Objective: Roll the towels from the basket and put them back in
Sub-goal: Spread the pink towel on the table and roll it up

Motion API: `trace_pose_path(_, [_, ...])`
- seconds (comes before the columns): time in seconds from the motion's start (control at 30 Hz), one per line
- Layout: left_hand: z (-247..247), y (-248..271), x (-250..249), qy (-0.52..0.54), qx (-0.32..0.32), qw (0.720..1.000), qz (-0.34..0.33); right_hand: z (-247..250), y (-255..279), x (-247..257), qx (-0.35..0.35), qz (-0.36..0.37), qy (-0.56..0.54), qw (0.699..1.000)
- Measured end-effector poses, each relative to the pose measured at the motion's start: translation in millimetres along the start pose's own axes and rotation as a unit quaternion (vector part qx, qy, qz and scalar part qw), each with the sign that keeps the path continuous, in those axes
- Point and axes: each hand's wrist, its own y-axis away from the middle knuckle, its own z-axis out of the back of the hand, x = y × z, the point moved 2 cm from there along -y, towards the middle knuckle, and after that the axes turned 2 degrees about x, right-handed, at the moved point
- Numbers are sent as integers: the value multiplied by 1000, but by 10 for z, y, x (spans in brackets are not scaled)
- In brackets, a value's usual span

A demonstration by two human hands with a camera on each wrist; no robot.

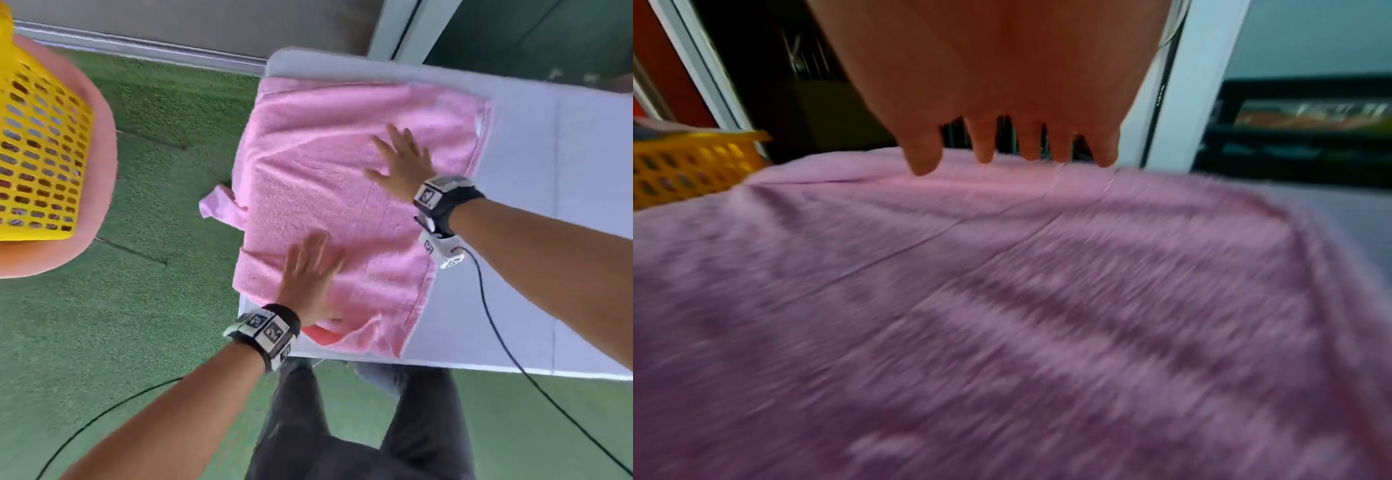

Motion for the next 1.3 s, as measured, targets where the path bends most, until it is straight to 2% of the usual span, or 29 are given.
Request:
trace_pose_path(0.07, [-180,-45,32,-60,27,998,-19,-235,-31,151,37,0,-31,999])
trace_pose_path(0.17, [-240,-158,-129,-87,43,995,-6,-267,-54,-13,50,5,-33,998])
trace_pose_path(0.27, [-243,-317,-479,-109,51,993,12,-137,2,-414,83,18,-21,996])
trace_pose_path(0.4, [-308,-732,-1207,-79,41,996,28,1,170,-1078,104,5,-9,994])
trace_pose_path(0.57, [-619,-1533,-2527,-62,27,996,53,84,484,-2446,124,-16,-35,991])
trace_pose_path(0.7, [-864,-2195,-3872,-51,-3,997,61,27,697,-3779,92,21,38,995])
trace_pose_path(0.93, [-1388,-3072,-5955,-13,5,996,84,-62,1194,-5848,48,28,45,997])
trace_pose_path(1.1, [-1631,-3501,-6959,3,24,997,69,-87,1542,-6923,35,4,16,999])
trace_pose_path(1.23, [-1738,-3678,-7461,30,48,998,34,-183,1867,-7699,38,-43,-7,998])
trace_pose_path(1.3, [-1708,-3749,-7625,68,75,995,19,-184,1978,-7877,41,-66,-26,997])
